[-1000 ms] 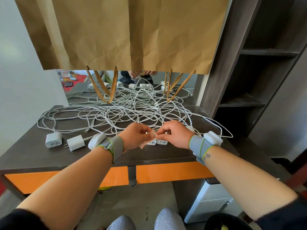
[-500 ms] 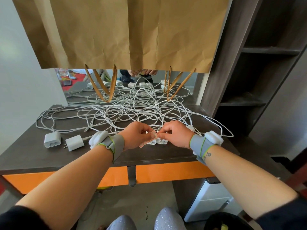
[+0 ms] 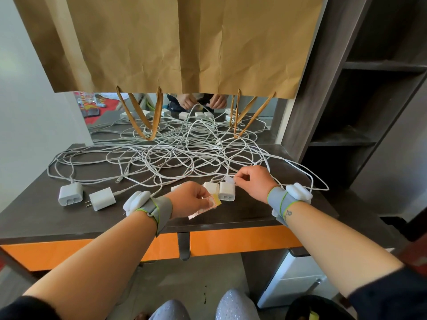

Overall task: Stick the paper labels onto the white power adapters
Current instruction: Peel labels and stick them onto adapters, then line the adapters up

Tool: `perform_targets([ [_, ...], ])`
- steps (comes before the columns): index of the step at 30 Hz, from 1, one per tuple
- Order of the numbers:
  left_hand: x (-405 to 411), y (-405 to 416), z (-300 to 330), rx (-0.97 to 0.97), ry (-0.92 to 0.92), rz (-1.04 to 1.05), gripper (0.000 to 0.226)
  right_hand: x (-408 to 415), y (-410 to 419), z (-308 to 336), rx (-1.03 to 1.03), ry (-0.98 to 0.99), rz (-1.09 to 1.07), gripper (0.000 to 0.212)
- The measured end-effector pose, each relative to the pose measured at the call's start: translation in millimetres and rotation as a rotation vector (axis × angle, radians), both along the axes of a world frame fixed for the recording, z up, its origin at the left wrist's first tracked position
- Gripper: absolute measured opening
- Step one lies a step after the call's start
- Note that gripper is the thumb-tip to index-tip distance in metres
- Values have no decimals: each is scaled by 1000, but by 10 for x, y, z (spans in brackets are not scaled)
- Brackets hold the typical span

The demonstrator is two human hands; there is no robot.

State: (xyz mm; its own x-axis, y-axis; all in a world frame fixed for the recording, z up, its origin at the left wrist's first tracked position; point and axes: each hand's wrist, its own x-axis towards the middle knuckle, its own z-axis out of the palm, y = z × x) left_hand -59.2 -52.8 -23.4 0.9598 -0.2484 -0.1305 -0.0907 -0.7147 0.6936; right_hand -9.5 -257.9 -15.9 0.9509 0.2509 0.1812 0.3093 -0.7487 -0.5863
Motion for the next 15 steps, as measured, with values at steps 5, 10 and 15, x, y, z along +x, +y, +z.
perform_targets([
  [5, -1, -102, -97, -32, 97, -79, 21, 104, -9, -46, -120, -41, -11, 13],
  [10, 39, -144, -167, 44, 73, -101, 10, 122, 28, -50, -230, -83, 31, 15],
  [15, 50, -135, -188, -3, 70, -87, 17, 122, 53, -66, -298, -91, 62, 19],
])
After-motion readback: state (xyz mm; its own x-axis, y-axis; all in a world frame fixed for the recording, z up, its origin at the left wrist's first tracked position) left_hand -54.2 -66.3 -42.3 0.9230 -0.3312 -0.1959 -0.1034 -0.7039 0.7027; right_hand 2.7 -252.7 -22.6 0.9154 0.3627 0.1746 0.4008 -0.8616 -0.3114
